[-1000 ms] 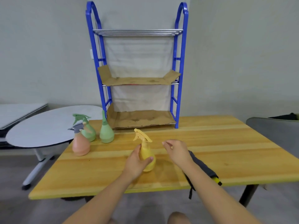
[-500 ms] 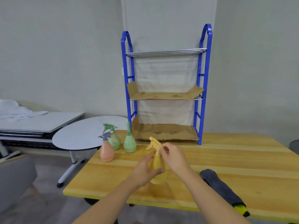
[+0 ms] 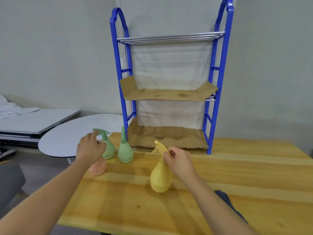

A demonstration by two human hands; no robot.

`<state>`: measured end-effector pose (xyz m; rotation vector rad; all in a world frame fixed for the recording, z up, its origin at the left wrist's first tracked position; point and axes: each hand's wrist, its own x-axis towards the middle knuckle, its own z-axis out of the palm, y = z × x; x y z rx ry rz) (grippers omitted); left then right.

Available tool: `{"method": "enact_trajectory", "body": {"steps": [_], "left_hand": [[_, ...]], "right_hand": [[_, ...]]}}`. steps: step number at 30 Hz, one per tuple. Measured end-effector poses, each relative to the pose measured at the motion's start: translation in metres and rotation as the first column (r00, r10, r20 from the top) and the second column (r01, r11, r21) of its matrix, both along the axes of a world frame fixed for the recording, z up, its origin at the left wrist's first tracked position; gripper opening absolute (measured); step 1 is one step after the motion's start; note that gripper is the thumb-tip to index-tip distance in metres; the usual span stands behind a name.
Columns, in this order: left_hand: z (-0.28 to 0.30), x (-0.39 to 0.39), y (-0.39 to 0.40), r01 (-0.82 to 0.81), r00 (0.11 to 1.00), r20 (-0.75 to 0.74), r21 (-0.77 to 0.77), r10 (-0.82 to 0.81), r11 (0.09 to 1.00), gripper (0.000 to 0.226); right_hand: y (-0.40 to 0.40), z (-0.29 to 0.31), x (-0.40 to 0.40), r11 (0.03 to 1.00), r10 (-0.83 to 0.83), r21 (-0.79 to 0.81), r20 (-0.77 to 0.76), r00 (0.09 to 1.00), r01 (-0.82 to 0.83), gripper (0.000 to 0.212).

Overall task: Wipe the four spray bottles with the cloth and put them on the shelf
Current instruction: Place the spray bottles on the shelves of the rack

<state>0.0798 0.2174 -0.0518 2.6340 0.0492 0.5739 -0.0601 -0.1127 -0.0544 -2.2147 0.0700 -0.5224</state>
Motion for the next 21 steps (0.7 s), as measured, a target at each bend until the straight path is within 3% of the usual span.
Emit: {"method": "enact_trajectory", "body": {"steps": [3,6,14,17,21], "left_hand": [[-0.030,0.006,0.008,0.010,1.000,-0.017,-0.050,-0.011,0.999,0.044],[-0.055,0.016,0.012,0.102,0.987,0.127,-0.015,-0.099,0.995,0.046],[-0.059,0.025,0.025,0.353,0.926,0.139,0.020,-0.352,0.935,0.033],[-0.035,0.015,0.015,0.497,0.851,0.194,0.000,-0.487,0.868,0.031],[0.044,0.000,-0.023,0.624,0.765,0.316,-0.153,-0.561,0.766,0.038]], "right_hand": [[-0.002,-0.002,0.009,0.999,-0.017,-0.042,0.010,1.000,0.017,0.014],[0.001,-0.002,0.018,0.997,-0.033,-0.062,0.025,0.999,0.035,0.011],[0.028,0.006,0.037,0.989,-0.145,0.010,0.026,0.989,0.144,0.010],[0.035,0.042,0.038,0.984,-0.162,0.079,0.028,0.986,0.160,0.012],[0.032,0.108,0.038,0.976,-0.195,0.124,0.154,0.969,0.177,0.014]]}}
